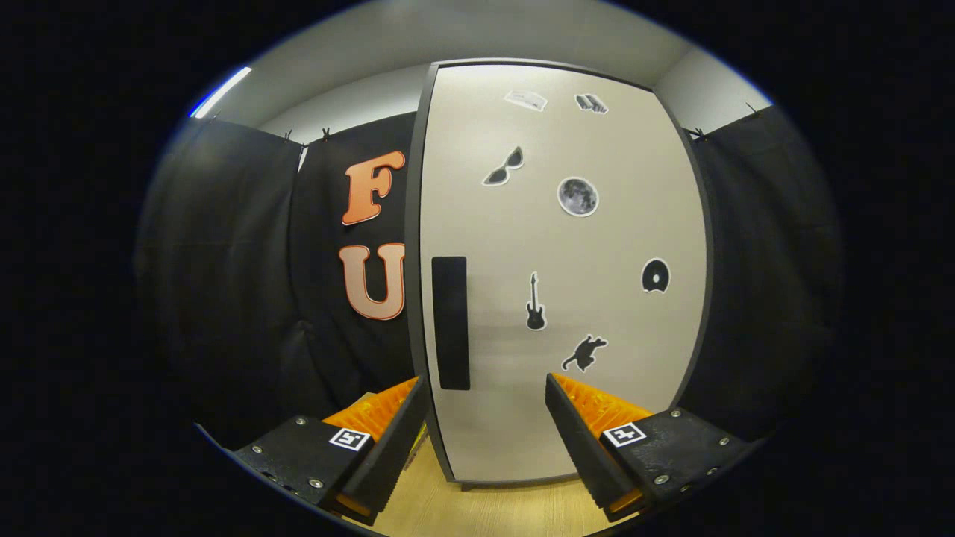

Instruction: Open the shoe cabinet door, grab the shoes and put them into the shoe cabinet, then close the shoe cabinet door.

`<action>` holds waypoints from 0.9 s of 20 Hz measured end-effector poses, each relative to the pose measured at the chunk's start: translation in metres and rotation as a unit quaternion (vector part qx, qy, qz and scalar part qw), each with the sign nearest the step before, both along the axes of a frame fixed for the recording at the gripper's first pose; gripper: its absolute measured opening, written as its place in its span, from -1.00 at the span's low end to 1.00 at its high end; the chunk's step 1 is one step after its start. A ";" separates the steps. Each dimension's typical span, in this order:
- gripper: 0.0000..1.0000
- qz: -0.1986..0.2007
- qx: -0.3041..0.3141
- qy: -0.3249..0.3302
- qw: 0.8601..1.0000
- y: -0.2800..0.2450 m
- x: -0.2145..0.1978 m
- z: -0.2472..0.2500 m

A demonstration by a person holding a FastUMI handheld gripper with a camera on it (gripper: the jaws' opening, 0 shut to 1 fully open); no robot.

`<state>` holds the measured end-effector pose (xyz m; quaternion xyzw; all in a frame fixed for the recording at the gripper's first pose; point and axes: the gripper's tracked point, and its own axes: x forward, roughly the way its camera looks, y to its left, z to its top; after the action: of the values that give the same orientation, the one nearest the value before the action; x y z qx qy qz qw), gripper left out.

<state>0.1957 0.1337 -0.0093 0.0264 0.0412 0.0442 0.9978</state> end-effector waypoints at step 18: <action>0.94 -0.079 -0.014 -0.019 0.997 -0.081 -0.185 0.032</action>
<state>0.0111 0.0525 0.0230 0.0148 0.0210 -0.0348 0.9991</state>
